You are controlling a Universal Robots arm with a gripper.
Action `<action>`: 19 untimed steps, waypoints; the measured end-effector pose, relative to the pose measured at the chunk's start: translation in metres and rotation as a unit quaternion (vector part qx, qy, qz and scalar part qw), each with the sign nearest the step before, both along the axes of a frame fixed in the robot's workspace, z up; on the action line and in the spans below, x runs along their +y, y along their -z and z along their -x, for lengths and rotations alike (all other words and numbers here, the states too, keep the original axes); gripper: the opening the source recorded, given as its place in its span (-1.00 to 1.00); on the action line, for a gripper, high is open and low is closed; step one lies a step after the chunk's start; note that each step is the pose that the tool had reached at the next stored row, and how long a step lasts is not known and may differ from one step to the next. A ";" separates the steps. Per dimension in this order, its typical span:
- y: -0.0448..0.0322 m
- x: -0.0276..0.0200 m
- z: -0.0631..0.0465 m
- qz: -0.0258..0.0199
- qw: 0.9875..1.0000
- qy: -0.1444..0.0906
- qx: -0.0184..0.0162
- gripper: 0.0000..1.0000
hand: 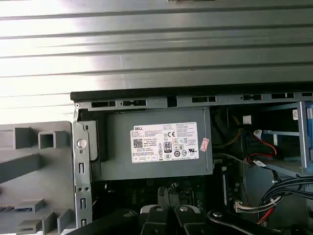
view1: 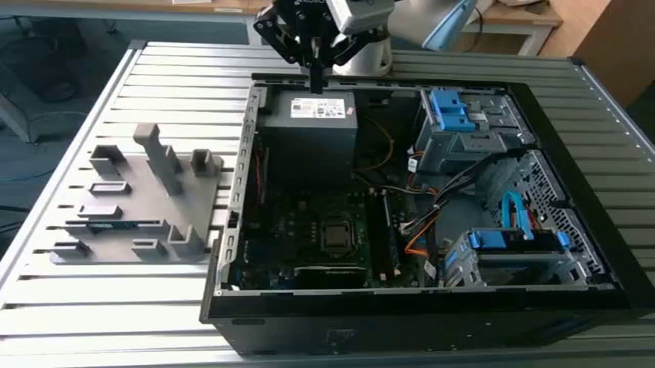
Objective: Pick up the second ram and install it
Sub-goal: 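Reach for the second ram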
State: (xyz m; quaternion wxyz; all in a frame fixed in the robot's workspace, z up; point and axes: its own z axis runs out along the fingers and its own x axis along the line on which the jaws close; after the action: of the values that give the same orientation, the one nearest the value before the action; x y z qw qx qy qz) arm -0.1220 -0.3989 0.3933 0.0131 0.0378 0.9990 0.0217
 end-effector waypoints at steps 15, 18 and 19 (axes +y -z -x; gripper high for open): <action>0.0000 0.0000 0.045 0.000 1.000 0.000 -0.001 -0.80; 0.0000 -0.0001 0.057 0.000 1.000 0.000 -0.001 -0.80; 0.0000 -0.0001 0.061 0.000 1.000 0.000 -0.002 -0.80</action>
State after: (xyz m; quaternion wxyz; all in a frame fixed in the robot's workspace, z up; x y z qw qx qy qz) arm -0.1834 -0.3990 0.3933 0.0146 0.0378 0.9989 0.0217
